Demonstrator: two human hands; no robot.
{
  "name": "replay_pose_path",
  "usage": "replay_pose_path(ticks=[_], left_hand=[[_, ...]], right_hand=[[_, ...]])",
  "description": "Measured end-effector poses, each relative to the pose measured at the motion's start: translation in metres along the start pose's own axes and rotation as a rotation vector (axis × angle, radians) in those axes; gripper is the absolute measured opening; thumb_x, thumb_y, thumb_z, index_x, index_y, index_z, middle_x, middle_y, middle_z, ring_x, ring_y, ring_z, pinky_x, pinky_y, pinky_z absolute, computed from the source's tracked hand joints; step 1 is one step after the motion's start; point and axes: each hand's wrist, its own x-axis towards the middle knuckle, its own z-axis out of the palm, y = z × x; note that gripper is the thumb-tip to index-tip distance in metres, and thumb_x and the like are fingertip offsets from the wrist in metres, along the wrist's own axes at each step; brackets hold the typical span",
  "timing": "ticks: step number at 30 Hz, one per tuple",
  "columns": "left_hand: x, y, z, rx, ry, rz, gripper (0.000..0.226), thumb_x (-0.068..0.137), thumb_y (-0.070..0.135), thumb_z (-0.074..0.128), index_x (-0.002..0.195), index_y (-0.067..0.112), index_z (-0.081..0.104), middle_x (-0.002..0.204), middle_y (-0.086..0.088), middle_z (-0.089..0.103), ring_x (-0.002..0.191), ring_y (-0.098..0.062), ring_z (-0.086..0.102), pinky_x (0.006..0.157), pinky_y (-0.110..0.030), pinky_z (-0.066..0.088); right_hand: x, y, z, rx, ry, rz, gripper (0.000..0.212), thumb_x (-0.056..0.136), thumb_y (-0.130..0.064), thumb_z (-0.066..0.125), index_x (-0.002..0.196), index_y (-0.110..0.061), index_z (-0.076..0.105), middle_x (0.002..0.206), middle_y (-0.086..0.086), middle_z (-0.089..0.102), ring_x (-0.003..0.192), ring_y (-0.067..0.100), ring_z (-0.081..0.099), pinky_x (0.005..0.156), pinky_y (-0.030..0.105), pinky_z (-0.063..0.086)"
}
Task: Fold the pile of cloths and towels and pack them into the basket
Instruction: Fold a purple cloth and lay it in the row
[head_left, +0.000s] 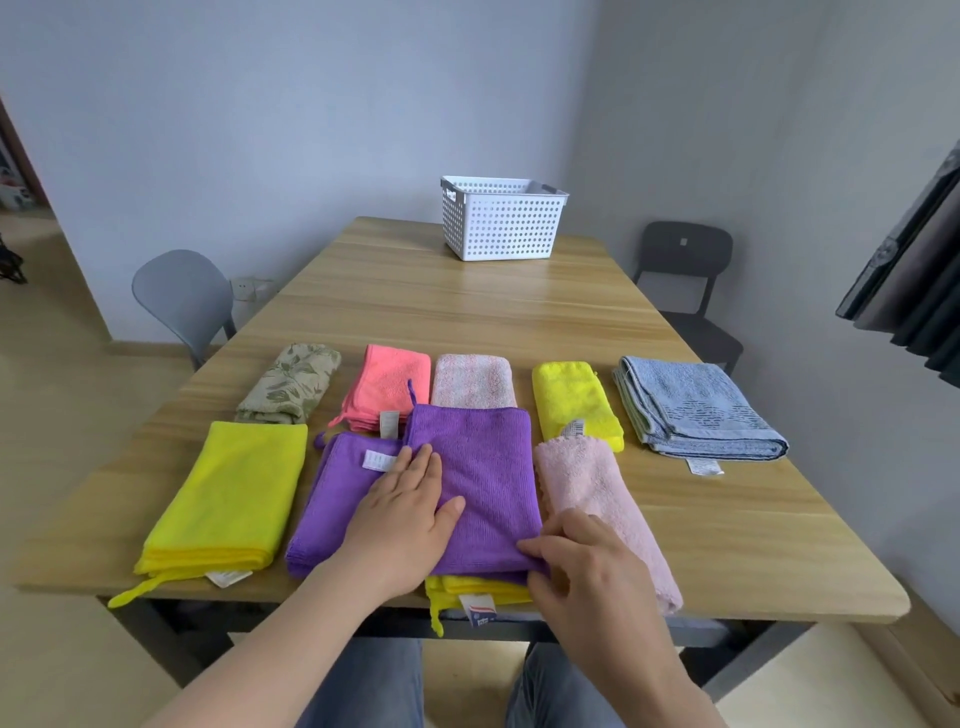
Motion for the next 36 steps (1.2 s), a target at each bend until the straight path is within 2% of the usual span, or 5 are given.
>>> replay_pose_path(ticks=[11, 17, 22, 30, 36], left_hand=[[-0.037, -0.019, -0.015, -0.16, 0.229, 0.322, 0.077, 0.073, 0.084, 0.027, 0.118, 0.035, 0.064, 0.125, 0.025, 0.055, 0.115, 0.013, 0.042, 0.105, -0.021, 0.038], [-0.041, -0.026, -0.022, 0.034, 0.03, 0.379, 0.103, 0.062, 0.085, -0.008, 0.142, 0.036, 0.033, 0.143, 0.029, 0.017, 0.133, 0.014, 0.012, 0.106, -0.007, -0.009], [-0.044, -0.027, -0.032, 0.12, 0.026, 0.377, 0.073, 0.087, 0.073, 0.01, 0.116, 0.036, 0.065, 0.124, 0.025, 0.058, 0.115, 0.012, 0.049, 0.103, -0.009, 0.017], [-0.042, -0.032, -0.021, 0.007, 0.032, 0.361, 0.101, 0.057, 0.088, 0.021, 0.145, 0.037, 0.027, 0.149, 0.024, 0.024, 0.128, 0.015, 0.01, 0.101, -0.001, -0.004], [-0.046, -0.029, -0.028, -0.007, 0.062, 0.359, 0.076, 0.083, 0.059, 0.054, 0.145, 0.041, 0.014, 0.136, 0.031, 0.021, 0.12, 0.017, 0.01, 0.094, 0.004, 0.001]], right_hand=[[0.015, 0.008, -0.015, -0.021, -0.293, -0.154, 0.037, 0.072, -0.027, 0.065, 0.108, -0.027, 0.071, 0.121, -0.015, 0.062, 0.113, 0.005, 0.054, 0.092, 0.015, 0.041], [0.019, 0.008, -0.019, -0.007, -0.358, -0.187, 0.029, 0.088, -0.018, 0.05, 0.108, -0.008, 0.067, 0.127, -0.005, 0.062, 0.118, 0.009, 0.053, 0.097, 0.025, 0.042], [0.022, 0.006, -0.022, -0.055, -0.325, -0.2, 0.033, 0.079, -0.011, 0.042, 0.102, -0.01, 0.065, 0.1, 0.003, 0.068, 0.095, 0.02, 0.059, 0.08, 0.035, 0.047], [0.032, 0.008, -0.028, -0.054, -0.297, -0.199, 0.019, 0.084, -0.022, 0.048, 0.091, -0.018, 0.065, 0.081, 0.0, 0.065, 0.075, 0.016, 0.057, 0.067, 0.033, 0.045], [0.044, 0.009, -0.041, 0.201, -0.208, -0.104, 0.01, 0.095, -0.021, 0.05, 0.086, -0.017, 0.054, 0.07, 0.0, 0.055, 0.064, 0.016, 0.046, 0.063, 0.029, 0.04]])
